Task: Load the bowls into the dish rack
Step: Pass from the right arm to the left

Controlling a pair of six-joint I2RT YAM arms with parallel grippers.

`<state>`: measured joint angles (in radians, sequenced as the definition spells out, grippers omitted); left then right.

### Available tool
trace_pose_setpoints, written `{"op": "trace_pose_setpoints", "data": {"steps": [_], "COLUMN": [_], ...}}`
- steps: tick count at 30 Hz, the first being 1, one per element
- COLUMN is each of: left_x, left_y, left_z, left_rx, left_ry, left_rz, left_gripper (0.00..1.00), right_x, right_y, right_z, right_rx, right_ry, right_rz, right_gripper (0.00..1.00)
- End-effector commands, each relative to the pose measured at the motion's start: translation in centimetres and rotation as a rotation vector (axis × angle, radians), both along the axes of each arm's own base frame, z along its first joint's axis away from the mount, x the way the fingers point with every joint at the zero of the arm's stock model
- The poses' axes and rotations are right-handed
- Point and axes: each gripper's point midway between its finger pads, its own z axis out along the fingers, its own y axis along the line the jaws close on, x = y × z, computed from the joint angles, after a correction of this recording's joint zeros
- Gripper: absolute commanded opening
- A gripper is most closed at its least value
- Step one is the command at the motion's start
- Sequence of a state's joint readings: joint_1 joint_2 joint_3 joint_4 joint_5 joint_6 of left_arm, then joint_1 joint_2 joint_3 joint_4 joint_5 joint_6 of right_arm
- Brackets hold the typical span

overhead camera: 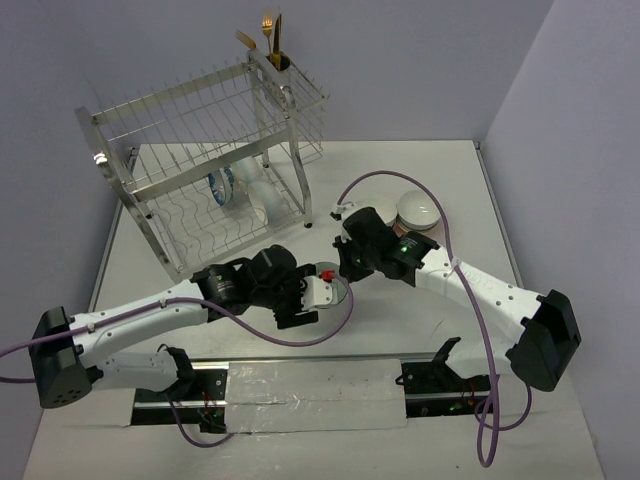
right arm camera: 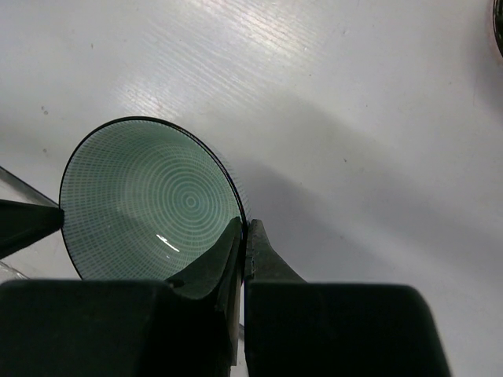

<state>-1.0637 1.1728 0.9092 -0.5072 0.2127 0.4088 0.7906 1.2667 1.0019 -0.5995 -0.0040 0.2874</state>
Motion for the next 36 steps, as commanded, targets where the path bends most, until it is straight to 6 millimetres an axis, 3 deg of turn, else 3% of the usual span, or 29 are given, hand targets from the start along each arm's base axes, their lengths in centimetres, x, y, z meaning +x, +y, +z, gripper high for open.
{"op": "trace_pose_setpoints", "data": {"steps": [1,18,33,36], "left_x": [-0.3,-1.3,-1.8,-2.0], "left_y": [-0.7,-2.3,-2.4,-2.5], "left_z": [1.0,0.0,-0.8,-0.7], "left_rx": [0.006,0.069,0.102,0.096], "left_ry": [-0.04,-0.068,-0.059,-0.048], "left_rz": [-0.072,-0.167,-0.184,-0.185], "left_gripper": [0.7,0.54,0.0,0.0], "right_x": [0.8,-0.2,-0.5,-0.5], "right_y": [1.4,2.7,2.7,2.7], "right_z": [3.4,4.0,3.8,3.9], "right_rx": [0.069,0.107,0.112,0.118], "right_ry": [-0.079,-0.063,-0.061,-0.068], "right_rz": [0.021,0.105,0.118,0.124], "right_gripper": [0.0,0.0,0.0,0.0]}}
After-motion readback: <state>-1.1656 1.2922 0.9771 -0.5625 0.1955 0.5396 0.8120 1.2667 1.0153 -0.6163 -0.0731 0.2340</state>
